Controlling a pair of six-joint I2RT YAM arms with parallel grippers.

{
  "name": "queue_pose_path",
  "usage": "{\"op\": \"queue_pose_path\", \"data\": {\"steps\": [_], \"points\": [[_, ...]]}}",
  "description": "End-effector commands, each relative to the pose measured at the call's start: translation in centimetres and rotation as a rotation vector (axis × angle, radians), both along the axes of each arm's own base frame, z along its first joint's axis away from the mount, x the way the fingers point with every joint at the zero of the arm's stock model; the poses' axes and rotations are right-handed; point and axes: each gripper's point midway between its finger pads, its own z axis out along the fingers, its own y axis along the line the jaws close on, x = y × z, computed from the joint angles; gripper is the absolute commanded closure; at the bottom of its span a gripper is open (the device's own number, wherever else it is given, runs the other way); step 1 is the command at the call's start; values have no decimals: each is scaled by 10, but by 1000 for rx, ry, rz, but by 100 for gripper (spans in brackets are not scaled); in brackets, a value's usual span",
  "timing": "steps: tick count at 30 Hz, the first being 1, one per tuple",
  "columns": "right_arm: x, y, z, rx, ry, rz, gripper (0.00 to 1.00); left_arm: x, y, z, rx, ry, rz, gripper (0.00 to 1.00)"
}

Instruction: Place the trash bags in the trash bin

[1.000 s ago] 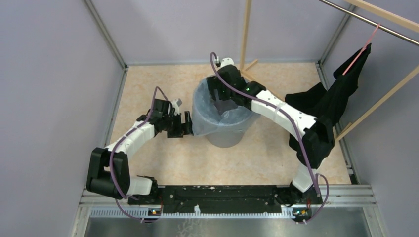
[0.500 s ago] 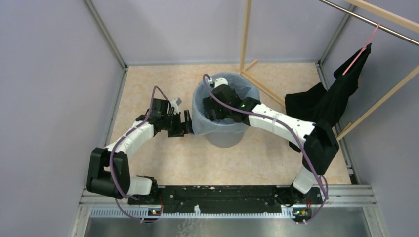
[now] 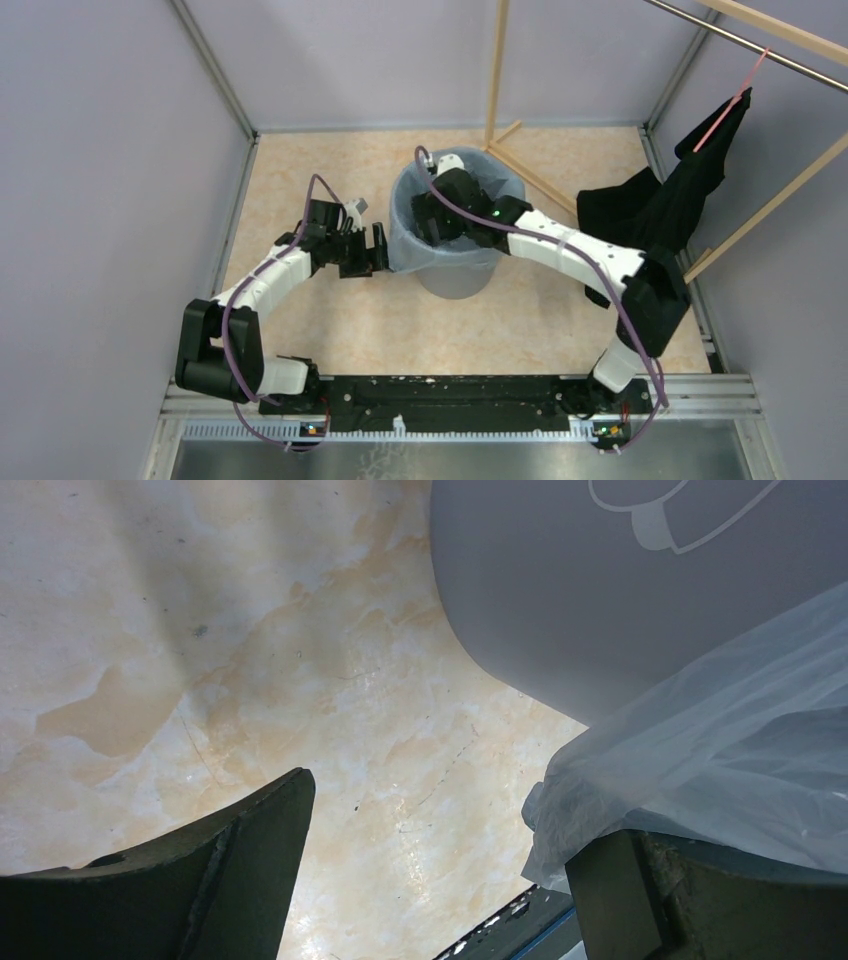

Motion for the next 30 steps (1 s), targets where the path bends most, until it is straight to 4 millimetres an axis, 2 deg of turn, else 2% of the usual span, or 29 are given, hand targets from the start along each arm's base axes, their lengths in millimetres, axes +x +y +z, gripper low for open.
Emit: {"op": "queue_pose_path", "data": {"steps": [1, 4, 7, 11, 15, 19, 21, 23, 26, 30], "points": [[7, -29, 81, 96, -165, -62, 1, 5, -1, 2, -14, -23, -5, 6], [19, -41, 79, 118, -153, -87, 1, 5, 0, 2, -9, -25, -1, 6], [29, -36, 69, 138, -140, -87, 1, 5, 1, 0, -4, -23, 2, 6], [35, -18, 32, 126, -72, -65, 2, 6, 1, 1, -3, -24, 3, 6], [39, -9, -9, 82, -13, -75, 6, 5, 2, 0, 2, -22, 5, 6], [39, -2, -32, 80, 22, -71, 7, 6, 2, 0, 2, -22, 6, 6], [40, 0, -30, 88, 21, -68, 7, 6, 2, 0, 1, -21, 7, 6], [40, 1, -19, 105, 8, -63, 7, 6, 2, 0, -1, -20, 7, 6], [38, 1, 11, 138, -24, -51, 7, 7, 3, 1, -2, -23, 8, 6], [32, -4, 61, 214, -98, -38, 5, 7, 3, 1, -4, -24, 8, 6]]}}
